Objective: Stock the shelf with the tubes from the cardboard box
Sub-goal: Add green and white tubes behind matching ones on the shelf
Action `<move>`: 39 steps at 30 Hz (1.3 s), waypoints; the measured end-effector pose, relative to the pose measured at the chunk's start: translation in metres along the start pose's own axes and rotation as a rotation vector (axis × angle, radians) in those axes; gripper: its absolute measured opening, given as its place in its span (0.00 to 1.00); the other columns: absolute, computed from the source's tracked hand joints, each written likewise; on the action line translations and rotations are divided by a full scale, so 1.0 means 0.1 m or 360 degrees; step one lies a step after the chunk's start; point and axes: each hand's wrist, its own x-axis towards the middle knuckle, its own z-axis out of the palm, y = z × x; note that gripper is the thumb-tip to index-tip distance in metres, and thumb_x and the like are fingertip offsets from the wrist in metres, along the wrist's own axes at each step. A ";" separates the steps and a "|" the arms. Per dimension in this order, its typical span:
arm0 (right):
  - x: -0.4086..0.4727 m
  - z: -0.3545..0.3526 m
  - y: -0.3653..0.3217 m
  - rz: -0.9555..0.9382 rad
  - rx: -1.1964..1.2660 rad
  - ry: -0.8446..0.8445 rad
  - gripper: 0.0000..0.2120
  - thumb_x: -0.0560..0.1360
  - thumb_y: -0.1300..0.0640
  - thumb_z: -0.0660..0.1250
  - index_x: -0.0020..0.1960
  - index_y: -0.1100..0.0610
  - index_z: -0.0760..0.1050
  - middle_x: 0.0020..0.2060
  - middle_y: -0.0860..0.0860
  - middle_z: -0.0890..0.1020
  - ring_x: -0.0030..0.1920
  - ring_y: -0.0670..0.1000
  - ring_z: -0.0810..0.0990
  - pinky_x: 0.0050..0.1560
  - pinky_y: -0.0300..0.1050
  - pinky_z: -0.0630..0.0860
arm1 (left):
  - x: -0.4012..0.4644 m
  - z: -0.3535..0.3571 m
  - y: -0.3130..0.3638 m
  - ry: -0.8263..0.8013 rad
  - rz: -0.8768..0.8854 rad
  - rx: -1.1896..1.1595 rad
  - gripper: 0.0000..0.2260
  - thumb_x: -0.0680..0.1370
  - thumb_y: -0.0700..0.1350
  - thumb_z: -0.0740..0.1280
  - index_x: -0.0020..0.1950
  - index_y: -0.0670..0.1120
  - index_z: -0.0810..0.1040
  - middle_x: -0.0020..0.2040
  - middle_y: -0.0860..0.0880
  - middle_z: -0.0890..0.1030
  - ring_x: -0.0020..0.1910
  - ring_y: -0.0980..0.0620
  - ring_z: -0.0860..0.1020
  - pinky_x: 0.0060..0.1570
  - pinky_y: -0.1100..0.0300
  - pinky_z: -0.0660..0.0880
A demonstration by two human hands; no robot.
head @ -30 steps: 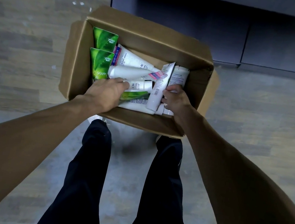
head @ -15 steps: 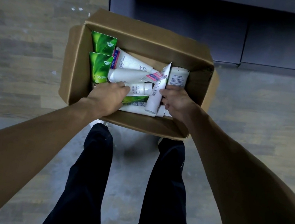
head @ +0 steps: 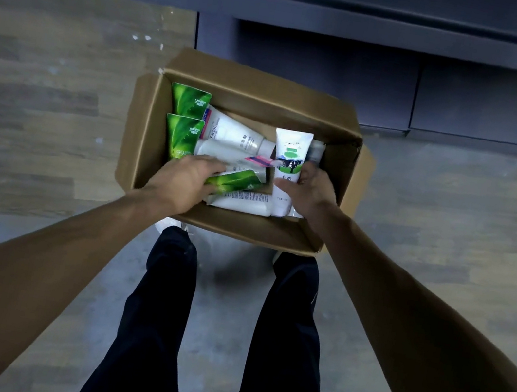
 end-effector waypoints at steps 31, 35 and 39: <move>-2.52 -1.67 -2.04 -0.0754 0.0372 0.0398 0.20 0.66 0.62 0.80 0.54 0.59 0.77 0.45 0.50 0.85 0.41 0.44 0.84 0.43 0.33 0.79 | -1.72 -2.49 1.45 0.0741 0.0303 -0.0814 0.12 0.76 0.45 0.71 0.59 0.51 0.80 0.52 0.53 0.85 0.52 0.55 0.83 0.59 0.48 0.78; -2.72 -1.92 -2.34 -0.0928 0.0384 0.0442 0.19 0.66 0.65 0.79 0.54 0.61 0.77 0.44 0.51 0.85 0.37 0.38 0.82 0.40 0.30 0.77 | -1.86 -2.81 1.64 0.0908 0.0402 -0.0841 0.14 0.75 0.44 0.71 0.61 0.48 0.80 0.52 0.53 0.85 0.52 0.55 0.83 0.59 0.49 0.78; -2.88 -2.13 -2.64 -0.1084 0.0387 0.0510 0.19 0.66 0.63 0.79 0.54 0.60 0.78 0.44 0.51 0.85 0.38 0.38 0.83 0.41 0.31 0.78 | -1.94 -3.14 1.79 0.1015 0.0508 -0.0816 0.16 0.76 0.46 0.71 0.63 0.47 0.79 0.53 0.53 0.85 0.53 0.56 0.83 0.59 0.49 0.78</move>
